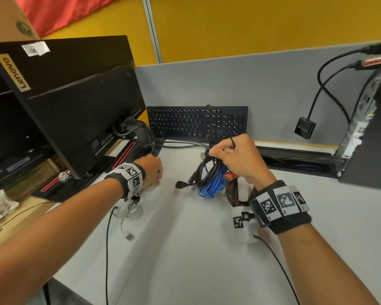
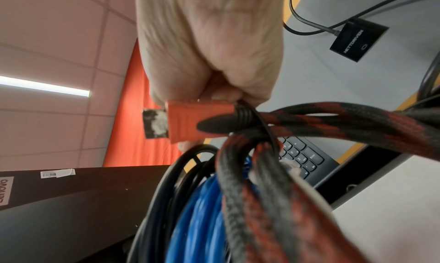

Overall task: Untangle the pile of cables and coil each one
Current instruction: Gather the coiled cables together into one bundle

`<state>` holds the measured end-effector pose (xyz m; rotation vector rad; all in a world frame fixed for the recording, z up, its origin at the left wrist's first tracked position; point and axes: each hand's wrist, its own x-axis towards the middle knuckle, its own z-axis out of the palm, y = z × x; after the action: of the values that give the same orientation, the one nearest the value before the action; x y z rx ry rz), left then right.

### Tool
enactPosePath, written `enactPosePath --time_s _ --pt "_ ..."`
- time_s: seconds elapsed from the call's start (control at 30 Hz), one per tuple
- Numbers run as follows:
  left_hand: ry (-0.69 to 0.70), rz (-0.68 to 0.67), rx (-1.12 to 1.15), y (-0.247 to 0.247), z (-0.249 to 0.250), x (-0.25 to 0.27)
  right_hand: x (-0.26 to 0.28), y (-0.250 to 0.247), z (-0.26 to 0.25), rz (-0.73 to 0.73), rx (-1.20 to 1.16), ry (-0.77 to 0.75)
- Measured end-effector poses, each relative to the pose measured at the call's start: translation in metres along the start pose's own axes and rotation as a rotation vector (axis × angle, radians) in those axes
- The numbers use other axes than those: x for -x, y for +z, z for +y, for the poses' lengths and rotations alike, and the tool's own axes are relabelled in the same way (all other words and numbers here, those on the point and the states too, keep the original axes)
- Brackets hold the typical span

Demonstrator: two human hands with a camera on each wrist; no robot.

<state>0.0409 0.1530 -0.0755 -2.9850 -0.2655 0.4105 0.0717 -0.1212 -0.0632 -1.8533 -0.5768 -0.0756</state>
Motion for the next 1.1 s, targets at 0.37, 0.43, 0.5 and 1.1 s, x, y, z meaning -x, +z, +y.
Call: enactPosePath --time_s 0.37,0.43,0.5,1.1 --pt "0.278 0.384 0.505 -0.031 0.003 0.007 -0.003 -0.006 0.005 0.004 0.019 0.038" --pt "0.344 0.443 0.777 -0.038 0.005 0.013 -0.002 -0.008 0.004 -0.007 0.029 0.055" --pt "0.404 0.496 1.064 -0.049 0.013 0.021 -0.002 -0.01 0.002 -0.026 0.039 0.059" --pt "0.655 0.547 0.985 -0.059 0.087 0.042 -0.001 -0.013 0.004 -0.048 -0.092 0.184"
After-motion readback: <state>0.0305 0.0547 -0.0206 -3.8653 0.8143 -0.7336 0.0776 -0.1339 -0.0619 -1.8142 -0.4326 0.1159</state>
